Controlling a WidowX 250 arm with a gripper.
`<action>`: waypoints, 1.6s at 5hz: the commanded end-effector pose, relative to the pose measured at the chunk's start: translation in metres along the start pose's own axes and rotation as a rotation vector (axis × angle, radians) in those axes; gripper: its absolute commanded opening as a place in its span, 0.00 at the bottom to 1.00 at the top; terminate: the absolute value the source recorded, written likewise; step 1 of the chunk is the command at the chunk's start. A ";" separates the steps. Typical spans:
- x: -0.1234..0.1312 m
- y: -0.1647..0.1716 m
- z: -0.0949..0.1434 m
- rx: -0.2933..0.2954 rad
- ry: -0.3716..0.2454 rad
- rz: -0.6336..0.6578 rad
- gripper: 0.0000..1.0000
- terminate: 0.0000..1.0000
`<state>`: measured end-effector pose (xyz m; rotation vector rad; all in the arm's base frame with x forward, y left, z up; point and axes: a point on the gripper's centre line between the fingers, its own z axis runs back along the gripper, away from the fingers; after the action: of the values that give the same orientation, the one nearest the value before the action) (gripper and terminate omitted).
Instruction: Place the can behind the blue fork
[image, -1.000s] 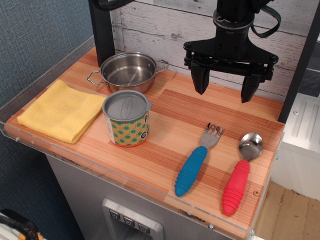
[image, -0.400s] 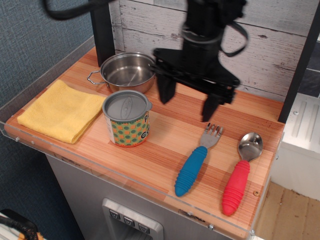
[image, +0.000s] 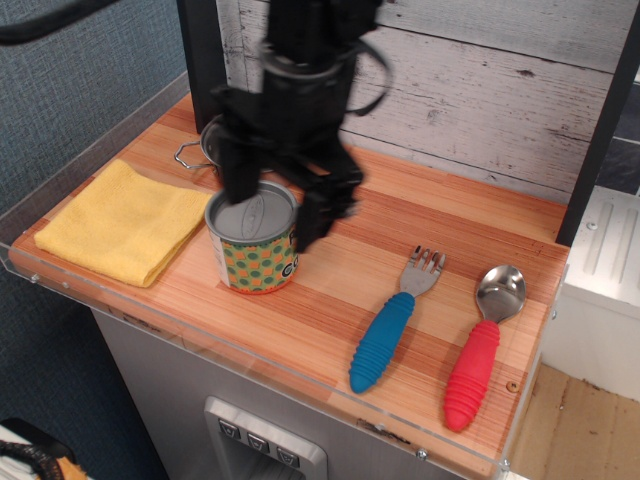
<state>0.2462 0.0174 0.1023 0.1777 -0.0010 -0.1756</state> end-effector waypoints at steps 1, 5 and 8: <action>-0.020 0.043 -0.019 0.025 0.010 -0.078 1.00 0.00; -0.007 0.069 -0.056 -0.093 -0.089 -0.295 1.00 0.00; 0.022 0.061 -0.057 -0.085 -0.142 -0.334 1.00 0.00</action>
<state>0.2684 0.0806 0.0456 0.0584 -0.0753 -0.5096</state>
